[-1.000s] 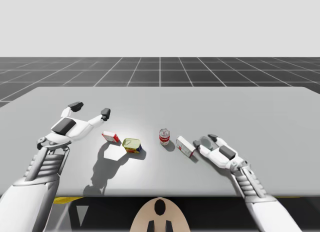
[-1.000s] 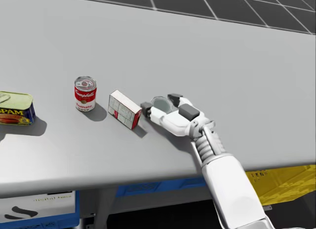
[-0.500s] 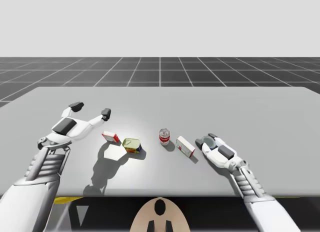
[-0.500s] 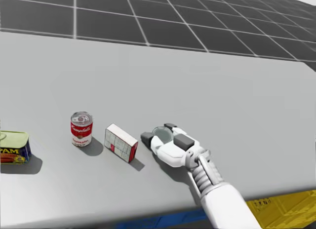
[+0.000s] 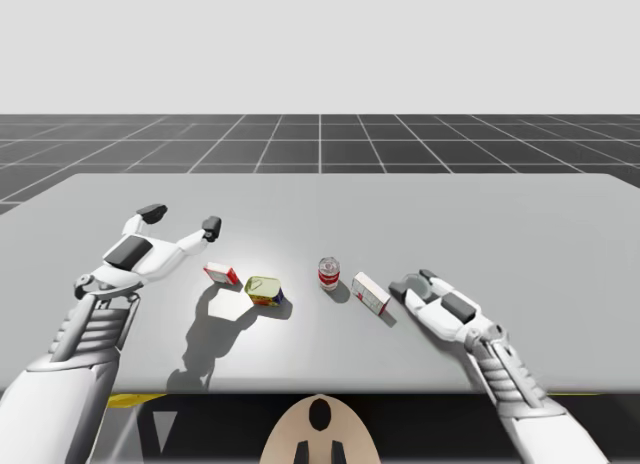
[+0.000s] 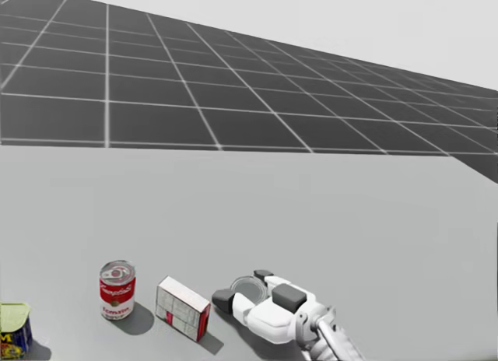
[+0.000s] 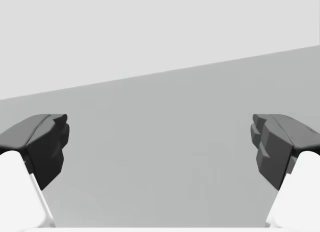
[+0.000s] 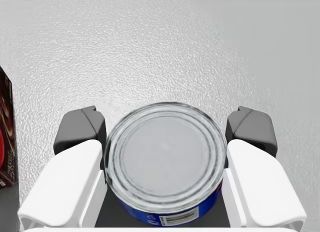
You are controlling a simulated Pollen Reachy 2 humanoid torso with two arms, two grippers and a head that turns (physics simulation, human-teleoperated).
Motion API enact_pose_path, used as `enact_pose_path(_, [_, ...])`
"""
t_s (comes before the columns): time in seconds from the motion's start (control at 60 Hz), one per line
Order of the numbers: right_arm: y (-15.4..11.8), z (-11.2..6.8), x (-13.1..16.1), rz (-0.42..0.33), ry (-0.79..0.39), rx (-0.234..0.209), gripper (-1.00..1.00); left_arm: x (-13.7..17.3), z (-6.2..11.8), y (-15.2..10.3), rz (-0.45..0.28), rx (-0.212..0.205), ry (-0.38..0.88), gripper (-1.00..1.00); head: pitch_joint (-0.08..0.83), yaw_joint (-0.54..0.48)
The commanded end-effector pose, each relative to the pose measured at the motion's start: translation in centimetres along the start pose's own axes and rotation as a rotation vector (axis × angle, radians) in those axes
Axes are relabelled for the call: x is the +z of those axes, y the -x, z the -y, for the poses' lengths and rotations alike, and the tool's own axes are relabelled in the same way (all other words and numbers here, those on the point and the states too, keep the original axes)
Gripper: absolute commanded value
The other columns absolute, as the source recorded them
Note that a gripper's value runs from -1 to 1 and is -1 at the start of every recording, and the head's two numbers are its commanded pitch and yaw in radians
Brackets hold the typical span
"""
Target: Lift the tuna fish can off the table.
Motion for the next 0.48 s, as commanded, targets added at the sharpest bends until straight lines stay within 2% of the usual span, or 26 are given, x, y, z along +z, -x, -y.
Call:
enact_pose_path(0.017, [-4.3,-0.5,1.7,0.071,0.007,0.035,1.0,0.0,-0.1,-0.1,0.002,0.003,-0.001,-1.0,0.352,-0.38])
enact_pose_path(0.167, [-8.4,-0.7,3.2,0.154,0.057,0.053,1.0,0.1,-0.3,-0.3,0.003,0.006,-0.006,-1.0,0.339,-0.4])
enact_pose_path(0.283, [-12.3,-0.9,5.0,0.27,0.093,0.069,1.0,0.1,-0.6,-0.5,0.003,0.011,-0.014,-1.0,0.326,-0.4])
enact_pose_path(0.3, [-13.4,-1.0,5.6,0.296,0.098,0.085,1.0,0.1,-0.6,-0.5,0.003,0.011,-0.015,-1.0,0.324,-0.4])
enact_pose_path(0.35, [-14.5,-1.1,6.1,0.32,0.099,0.102,1.0,0.2,-0.6,-0.5,0.003,0.011,-0.015,-1.0,0.323,-0.4])
enact_pose_path(0.367, [-15.5,-1.2,6.6,0.344,0.112,0.123,1.0,0.2,-0.5,-0.5,0.002,0.01,-0.014,-1.0,0.322,-0.4])
enact_pose_path(0.417, [-16.5,-1.3,7.1,0.368,0.116,0.135,1.0,0.2,-0.6,-0.5,0.003,0.009,-0.014,-1.0,0.323,-0.4])
enact_pose_path(0.483, [-18.7,-1.5,8.2,0.439,0.127,0.159,1.0,0.2,-0.6,-0.5,0.003,0.01,-0.014,-1.0,0.325,-0.39])
